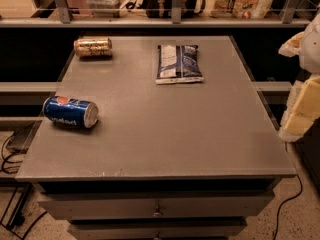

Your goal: Place pepsi can upright

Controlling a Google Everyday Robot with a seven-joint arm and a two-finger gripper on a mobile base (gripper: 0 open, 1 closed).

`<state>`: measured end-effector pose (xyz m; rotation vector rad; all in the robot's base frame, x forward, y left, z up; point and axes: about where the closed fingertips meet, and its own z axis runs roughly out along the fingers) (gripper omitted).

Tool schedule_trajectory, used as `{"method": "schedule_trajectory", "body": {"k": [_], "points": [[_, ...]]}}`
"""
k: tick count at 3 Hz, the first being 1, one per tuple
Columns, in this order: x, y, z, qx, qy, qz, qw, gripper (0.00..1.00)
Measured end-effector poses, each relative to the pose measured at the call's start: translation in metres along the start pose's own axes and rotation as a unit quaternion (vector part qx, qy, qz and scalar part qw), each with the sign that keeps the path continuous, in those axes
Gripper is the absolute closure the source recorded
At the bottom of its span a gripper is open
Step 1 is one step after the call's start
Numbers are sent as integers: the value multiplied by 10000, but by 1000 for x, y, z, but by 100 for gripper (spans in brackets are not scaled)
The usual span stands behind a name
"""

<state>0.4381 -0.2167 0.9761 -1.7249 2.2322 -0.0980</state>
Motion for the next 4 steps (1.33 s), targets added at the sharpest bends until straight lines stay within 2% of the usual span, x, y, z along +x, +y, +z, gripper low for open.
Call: {"method": "schedule_trajectory", "body": {"k": [2,3,4], "points": [[-1,0,2,54,128,-47,9999,0],[-12,5,20,-36,536,-356,9979,0],[-35,10,41,-53,980,-877,9913,0]]}}
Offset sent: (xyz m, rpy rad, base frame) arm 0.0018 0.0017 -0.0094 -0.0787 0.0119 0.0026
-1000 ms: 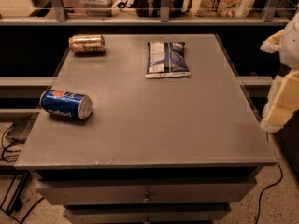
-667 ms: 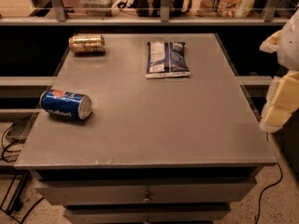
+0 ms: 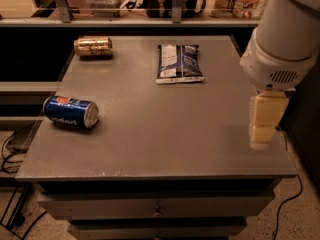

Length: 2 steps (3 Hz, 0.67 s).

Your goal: Place pepsi can upright

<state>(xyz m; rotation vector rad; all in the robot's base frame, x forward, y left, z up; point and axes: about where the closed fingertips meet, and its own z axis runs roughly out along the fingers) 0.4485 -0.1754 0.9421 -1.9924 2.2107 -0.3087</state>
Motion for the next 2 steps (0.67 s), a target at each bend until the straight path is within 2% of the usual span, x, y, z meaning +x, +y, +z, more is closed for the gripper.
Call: {"method": "schedule_trajectory", "body": {"k": [1,2], "points": [[-40,-3,15,-49,98,-570,9983,0],[-87,-7,11,-61,-257,-1029,9943,0]]}}
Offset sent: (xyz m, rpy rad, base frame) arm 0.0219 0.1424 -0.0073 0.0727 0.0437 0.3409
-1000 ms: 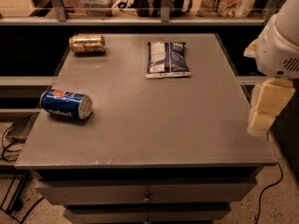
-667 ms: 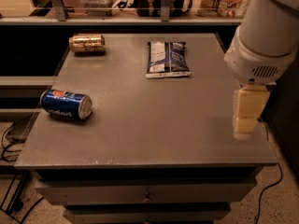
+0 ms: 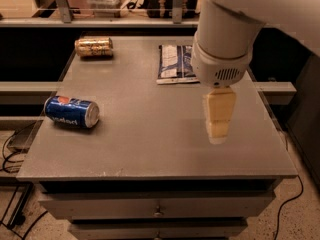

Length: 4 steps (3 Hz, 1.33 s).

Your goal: Place pepsi can upright

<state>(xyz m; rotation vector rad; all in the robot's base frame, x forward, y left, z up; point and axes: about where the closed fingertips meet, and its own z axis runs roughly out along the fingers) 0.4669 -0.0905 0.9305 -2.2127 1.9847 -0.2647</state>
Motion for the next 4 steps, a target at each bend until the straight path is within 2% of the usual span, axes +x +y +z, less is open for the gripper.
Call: {"method": "schedule_trajectory", "body": {"k": [1,2,4], "points": [[-2,0,-1,9,-22,-10,10000,0],[-21,-6,9,-60,-400,-26,9992,0],[-94,-35,8,57,-917,-604,9939,0]]}}
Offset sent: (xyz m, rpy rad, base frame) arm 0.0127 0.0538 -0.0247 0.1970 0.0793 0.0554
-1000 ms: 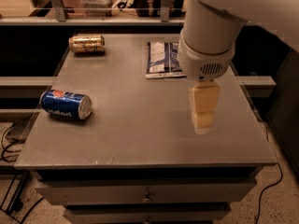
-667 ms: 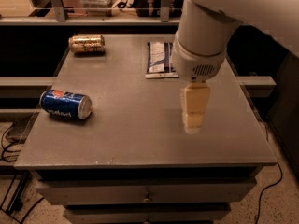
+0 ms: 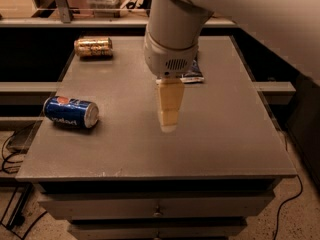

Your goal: Place pepsi can upright

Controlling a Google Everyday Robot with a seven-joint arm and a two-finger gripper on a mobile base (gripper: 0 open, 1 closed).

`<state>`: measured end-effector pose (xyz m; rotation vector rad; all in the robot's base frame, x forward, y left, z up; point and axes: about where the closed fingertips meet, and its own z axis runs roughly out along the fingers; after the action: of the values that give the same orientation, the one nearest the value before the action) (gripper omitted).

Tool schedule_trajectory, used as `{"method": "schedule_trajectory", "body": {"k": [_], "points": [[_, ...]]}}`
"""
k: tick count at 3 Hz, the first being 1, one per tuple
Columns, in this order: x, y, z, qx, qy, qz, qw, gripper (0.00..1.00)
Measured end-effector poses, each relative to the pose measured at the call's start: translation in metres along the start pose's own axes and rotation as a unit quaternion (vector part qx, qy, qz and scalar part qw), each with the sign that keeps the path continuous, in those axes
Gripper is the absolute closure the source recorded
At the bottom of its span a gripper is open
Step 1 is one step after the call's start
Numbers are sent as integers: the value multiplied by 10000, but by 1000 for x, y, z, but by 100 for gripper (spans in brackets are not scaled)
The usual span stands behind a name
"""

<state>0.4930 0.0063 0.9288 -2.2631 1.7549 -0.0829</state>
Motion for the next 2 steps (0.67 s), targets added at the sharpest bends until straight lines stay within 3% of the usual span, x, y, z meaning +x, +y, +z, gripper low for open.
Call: {"method": "schedule_trajectory", "body": {"k": [1,2], "points": [[-43,-19,2,78,-257,-351,9990,0],[-46,-20,1,86,-271,-376,9989,0]]}}
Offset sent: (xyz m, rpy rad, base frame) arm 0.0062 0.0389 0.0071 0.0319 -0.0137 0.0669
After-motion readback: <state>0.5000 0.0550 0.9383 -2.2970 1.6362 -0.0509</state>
